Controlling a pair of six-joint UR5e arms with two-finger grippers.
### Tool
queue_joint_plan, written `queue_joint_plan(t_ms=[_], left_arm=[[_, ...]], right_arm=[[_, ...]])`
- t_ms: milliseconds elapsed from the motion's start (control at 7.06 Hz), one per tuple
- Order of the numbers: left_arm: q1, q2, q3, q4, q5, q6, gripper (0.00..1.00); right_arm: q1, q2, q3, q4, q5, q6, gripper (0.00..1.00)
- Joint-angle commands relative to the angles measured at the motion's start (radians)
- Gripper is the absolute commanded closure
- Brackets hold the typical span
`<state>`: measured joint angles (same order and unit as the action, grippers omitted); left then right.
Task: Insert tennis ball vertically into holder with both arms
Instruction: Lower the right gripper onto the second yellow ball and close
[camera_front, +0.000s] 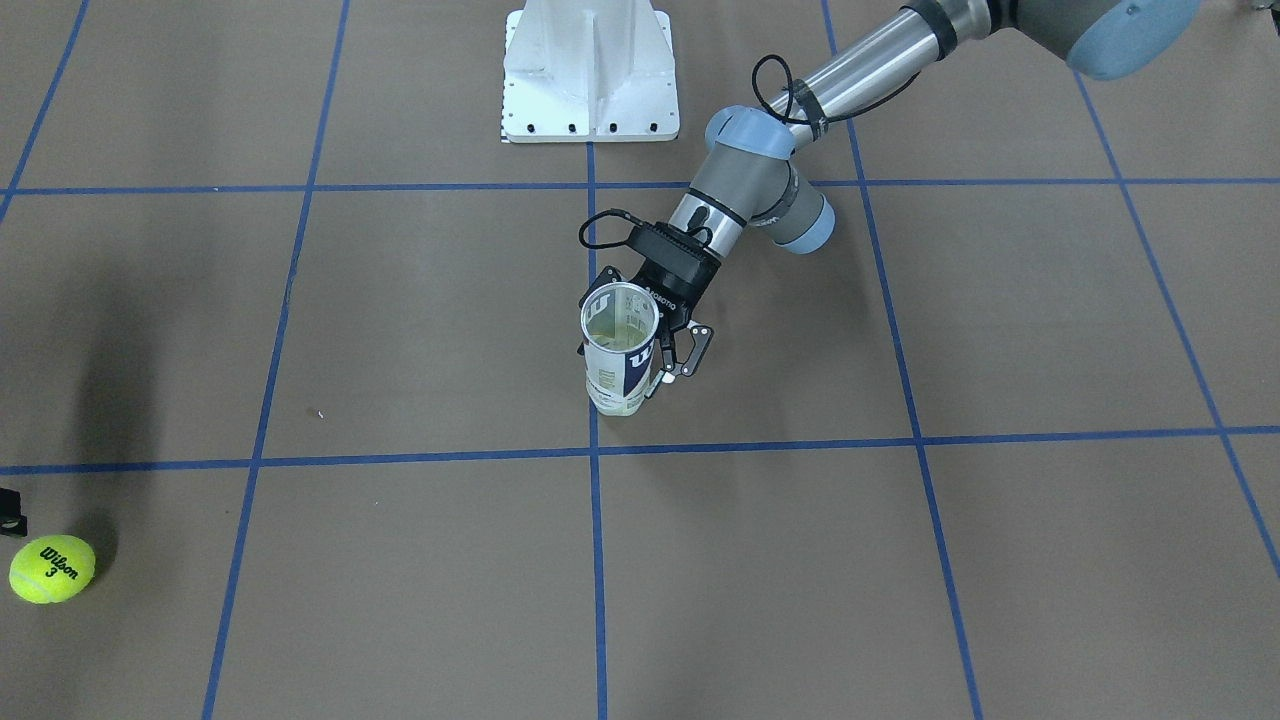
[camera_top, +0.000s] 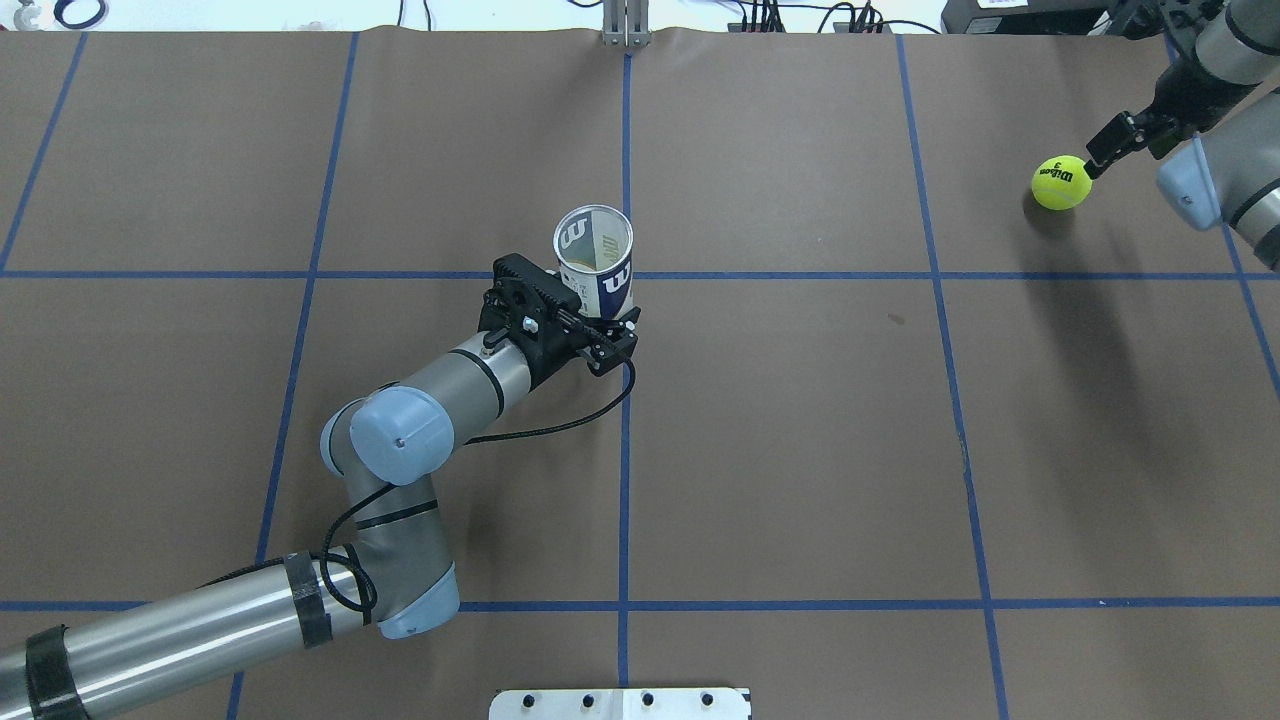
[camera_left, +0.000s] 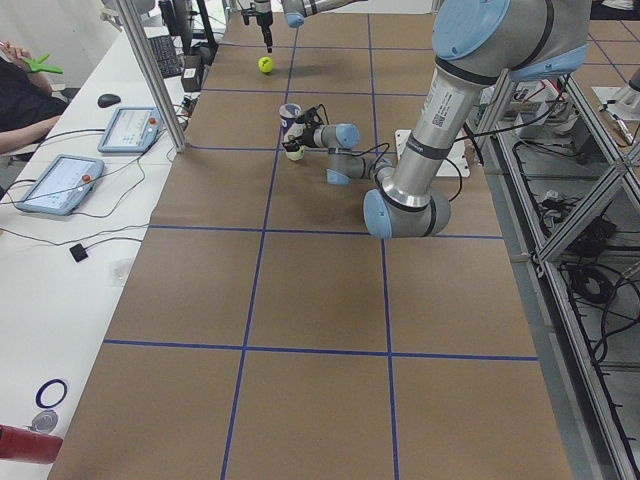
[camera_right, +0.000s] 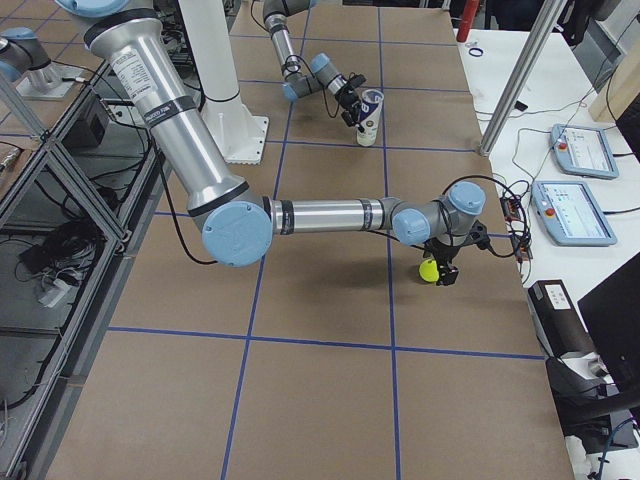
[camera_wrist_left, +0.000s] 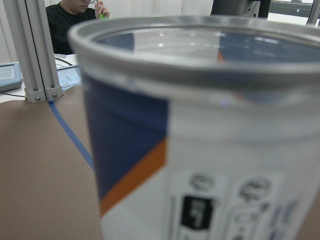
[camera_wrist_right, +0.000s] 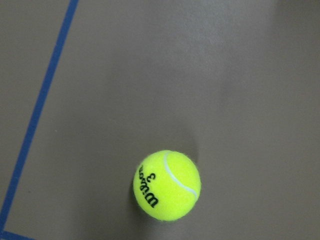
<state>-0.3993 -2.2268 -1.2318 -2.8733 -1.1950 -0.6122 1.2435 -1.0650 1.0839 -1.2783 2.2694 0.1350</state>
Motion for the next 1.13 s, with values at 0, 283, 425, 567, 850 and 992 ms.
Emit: queue_joint_plan(t_ms=[0,283,425,567,850,992], left_arm=[[-0.001,0.001,0.002,0.0,0.0,0.002,0.01],[-0.003,0.001,0.002,0.002,0.0,0.002,0.01],[-0.003,0.001,0.002,0.002,0.0,0.002,0.01],[-0.003,0.001,0.002,0.002,0.0,0.002,0.01],[-0.003,0.001,0.002,0.002,0.0,0.002,0.01],[-0.003,0.001,0.002,0.002,0.0,0.002,0.01]], right_arm=[[-0.031,0.014,-0.022,0.013,-0.011,0.001,0.02],[-0.047,0.039,-0.038,0.014,-0.022,0.006,0.02],[-0.055,0.063,-0.067,0.014,-0.04,0.006,0.02],[-0.056,0.074,-0.087,0.02,-0.047,0.006,0.02],[-0.059,0.085,-0.159,0.091,-0.07,0.006,0.02],[-0.068,0.088,-0.17,0.096,-0.077,0.006,0.02]])
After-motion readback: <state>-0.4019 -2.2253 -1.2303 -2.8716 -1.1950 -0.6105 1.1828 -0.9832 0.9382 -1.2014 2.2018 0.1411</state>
